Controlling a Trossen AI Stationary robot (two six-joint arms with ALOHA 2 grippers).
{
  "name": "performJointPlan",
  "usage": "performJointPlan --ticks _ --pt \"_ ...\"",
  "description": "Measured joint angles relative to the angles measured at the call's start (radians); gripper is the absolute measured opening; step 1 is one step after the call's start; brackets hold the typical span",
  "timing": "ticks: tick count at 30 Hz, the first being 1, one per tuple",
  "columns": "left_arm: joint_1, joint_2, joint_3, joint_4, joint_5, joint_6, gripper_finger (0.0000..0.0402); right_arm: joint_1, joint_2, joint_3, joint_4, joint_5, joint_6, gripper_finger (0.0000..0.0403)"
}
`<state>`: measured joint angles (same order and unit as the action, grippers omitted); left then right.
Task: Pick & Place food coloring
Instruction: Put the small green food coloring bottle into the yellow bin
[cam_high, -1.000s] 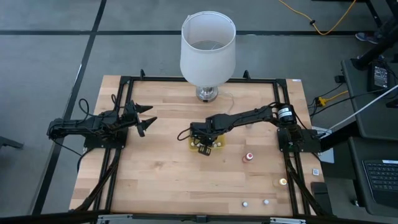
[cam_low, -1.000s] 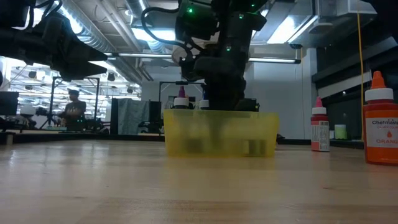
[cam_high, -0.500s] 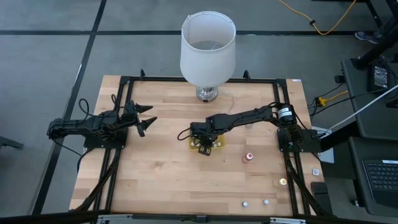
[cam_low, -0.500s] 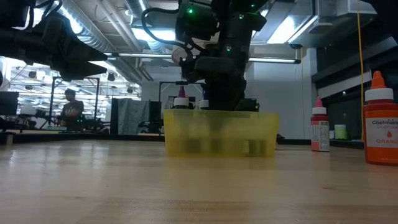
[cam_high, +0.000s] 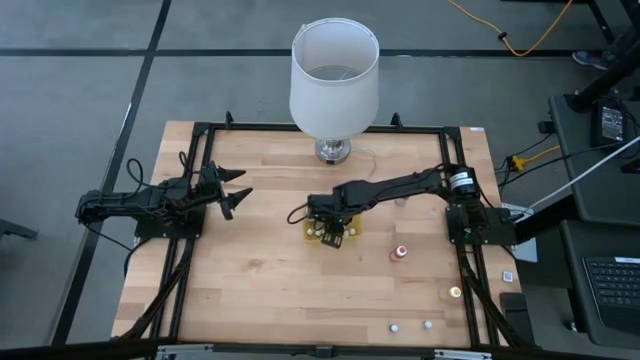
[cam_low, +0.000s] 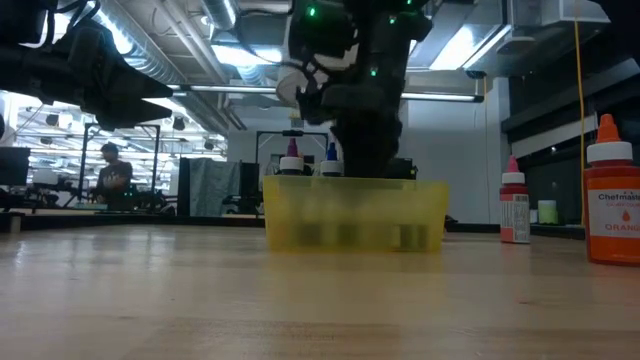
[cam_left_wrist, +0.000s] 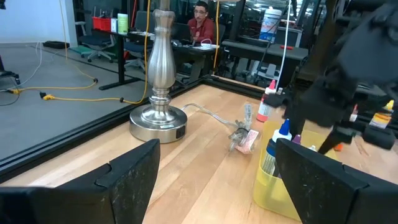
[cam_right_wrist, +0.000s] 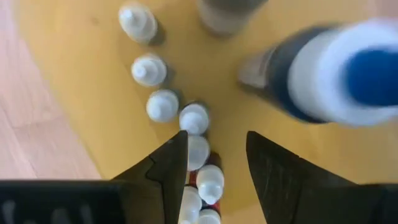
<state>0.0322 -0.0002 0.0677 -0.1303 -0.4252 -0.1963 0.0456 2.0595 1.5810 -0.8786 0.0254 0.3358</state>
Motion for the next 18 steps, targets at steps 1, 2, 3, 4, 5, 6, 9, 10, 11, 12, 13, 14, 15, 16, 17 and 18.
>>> performJointPlan --ticks 1,2,3,4,5,6,9,10,11,12,13,14,15,16,17,18 --pt "0.000 0.000 0.000 0.000 0.000 0.000 0.0312 0.000 -0.010 0.001 0.003 0.011 0.000 0.0164" --pt "0.000 0.000 0.000 0.000 0.000 0.000 0.0312 0.000 -0.018 0.001 0.003 0.028 -0.001 0.0164" --pt "0.000 0.000 0.000 0.000 0.000 0.000 0.0311 0.000 -0.028 0.001 0.002 0.036 -0.002 0.0164" --pt "0.000 0.000 0.000 0.000 0.000 0.000 0.0311 0.000 -0.039 0.001 0.001 0.040 -0.002 0.0164" --pt "0.000 0.000 0.000 0.000 0.000 0.000 0.0311 -0.001 -0.052 0.001 0.001 0.044 -0.003 0.0164" --pt "0.000 0.000 0.000 0.000 0.000 0.000 0.0311 -0.002 -0.066 0.001 0.001 0.044 -0.003 0.0164" --pt "0.000 0.000 0.000 0.000 0.000 0.000 0.0313 0.004 -0.107 0.001 -0.010 0.044 -0.007 0.0164" --pt "0.000 0.000 0.000 0.000 0.000 0.000 0.0313 0.011 -0.121 0.001 -0.014 0.046 -0.010 0.0165" --pt "0.000 0.000 0.000 0.000 0.000 0.000 0.0312 0.021 -0.135 0.001 -0.022 0.047 -0.018 0.0165" --pt "0.000 0.000 0.000 0.000 0.000 0.000 0.0312 0.034 -0.152 0.001 -0.026 0.047 -0.024 0.0165" --pt "0.000 0.000 0.000 0.000 0.000 0.000 0.0311 0.051 -0.168 0.001 -0.028 0.047 -0.026 0.0165" --pt "0.000 0.000 0.000 0.000 0.000 0.000 0.0311 0.067 -0.185 0.002 -0.035 0.045 -0.025 0.0165" --pt "0.000 0.000 0.000 0.000 0.000 0.000 0.0311 0.085 -0.201 0.002 -0.046 0.046 -0.021 0.0165" --pt "0.000 0.000 0.000 0.000 0.000 0.000 0.0311 0.106 -0.217 0.002 -0.058 0.051 -0.007 0.0165" --pt "0.000 0.000 0.000 0.000 0.000 0.000 0.0311 0.129 -0.231 0.002 -0.066 0.059 0.009 0.0165" --pt "0.000 0.000 0.000 0.000 0.000 0.000 0.0312 0.152 -0.244 0.002 -0.077 0.065 0.030 0.0165"
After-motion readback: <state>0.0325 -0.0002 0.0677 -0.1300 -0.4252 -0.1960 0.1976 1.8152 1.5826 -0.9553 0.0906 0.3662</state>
